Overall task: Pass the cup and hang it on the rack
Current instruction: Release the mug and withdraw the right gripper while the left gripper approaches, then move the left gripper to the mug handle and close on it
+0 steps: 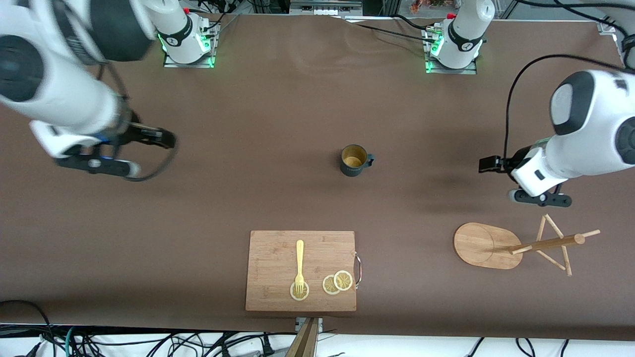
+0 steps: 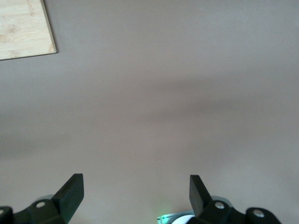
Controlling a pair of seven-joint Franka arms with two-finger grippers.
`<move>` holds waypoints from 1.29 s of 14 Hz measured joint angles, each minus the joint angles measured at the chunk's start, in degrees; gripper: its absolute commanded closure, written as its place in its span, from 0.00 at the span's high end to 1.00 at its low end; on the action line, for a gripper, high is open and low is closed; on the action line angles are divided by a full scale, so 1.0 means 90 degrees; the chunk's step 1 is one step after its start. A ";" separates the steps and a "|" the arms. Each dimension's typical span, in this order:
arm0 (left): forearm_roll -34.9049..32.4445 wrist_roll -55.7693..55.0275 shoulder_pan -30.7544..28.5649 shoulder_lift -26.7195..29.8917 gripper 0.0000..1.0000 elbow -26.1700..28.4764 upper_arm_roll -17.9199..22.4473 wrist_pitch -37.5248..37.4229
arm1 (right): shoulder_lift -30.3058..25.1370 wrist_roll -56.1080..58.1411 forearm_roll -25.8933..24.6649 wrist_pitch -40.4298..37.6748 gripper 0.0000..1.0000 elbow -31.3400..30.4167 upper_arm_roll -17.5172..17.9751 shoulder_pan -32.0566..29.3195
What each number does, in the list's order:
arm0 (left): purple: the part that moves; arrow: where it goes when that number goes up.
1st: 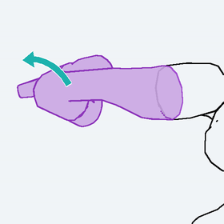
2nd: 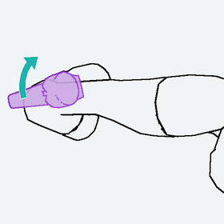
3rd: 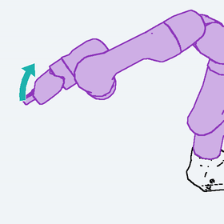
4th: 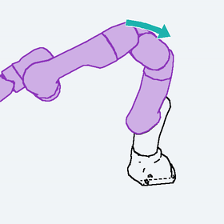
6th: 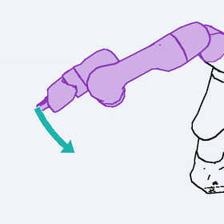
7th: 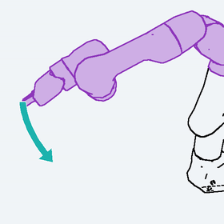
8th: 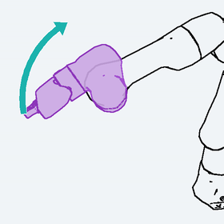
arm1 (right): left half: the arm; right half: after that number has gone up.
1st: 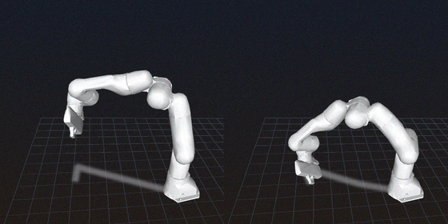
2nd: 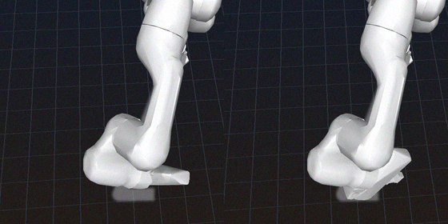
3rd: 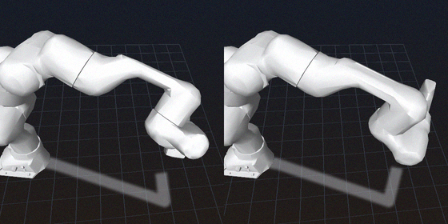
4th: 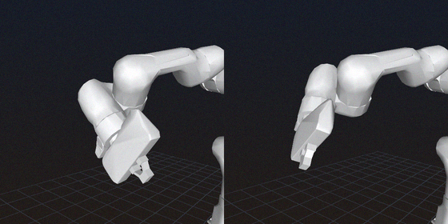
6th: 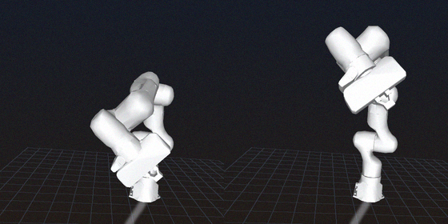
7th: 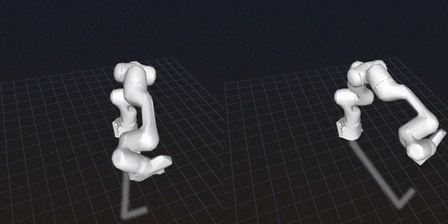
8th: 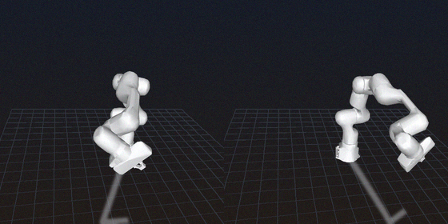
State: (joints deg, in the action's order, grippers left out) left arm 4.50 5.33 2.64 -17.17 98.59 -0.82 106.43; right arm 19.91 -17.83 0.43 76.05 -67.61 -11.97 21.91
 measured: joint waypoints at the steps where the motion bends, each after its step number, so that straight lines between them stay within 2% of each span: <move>1: 0.0100 0.0166 0.0002 0.0002 1.00 0.0368 -0.0008 0.0492 | -0.0136 0.0382 0.0003 0.0006 1.00 -0.0157 0.0025 -0.0291; 4: 0.0778 0.1104 0.0001 0.0016 1.00 0.1271 -0.0174 0.1690 | -0.0505 0.1541 -0.0039 0.0489 1.00 -0.0916 0.0453 -0.1297; 7: 0.1576 0.2311 -0.0004 0.0032 1.00 0.2121 -0.0414 0.2734 | -0.1093 0.2160 -0.0120 0.1455 1.00 -0.2096 0.0861 -0.2161; 9: 0.2395 0.3710 -0.0061 0.0024 1.00 0.2471 -0.0514 0.2999 | -0.1730 0.2299 -0.0134 0.2063 1.00 -0.3115 0.1220 -0.2683; 11: 0.3214 0.5321 -0.0218 -0.0037 1.00 0.2627 -0.0548 0.3027 | -0.2177 0.2322 -0.0152 0.2123 1.00 -0.3650 0.1394 -0.2832; 13: 0.3751 0.6768 -0.0489 -0.0183 1.00 0.2691 -0.0685 0.3027 | -0.2282 0.2322 -0.0217 0.1940 1.00 -0.3650 0.1465 -0.2833; 16: 0.4352 0.8684 -0.0799 -0.0464 1.00 0.2720 -0.1016 0.3014 | -0.2029 0.2323 -0.0341 0.1716 1.00 -0.3182 0.1473 -0.2882; 18: 0.5110 1.0191 -0.0840 -0.0657 1.00 0.2837 -0.1169 0.3011 | -0.1925 0.2322 -0.0342 0.1369 1.00 -0.3002 0.1474 -0.2906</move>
State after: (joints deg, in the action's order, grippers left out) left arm 50.49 97.04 -4.92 -23.08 124.13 -11.34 133.53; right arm 2.59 3.06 -2.64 88.37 -94.63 1.29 -4.25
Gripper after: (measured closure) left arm 0.000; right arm 0.000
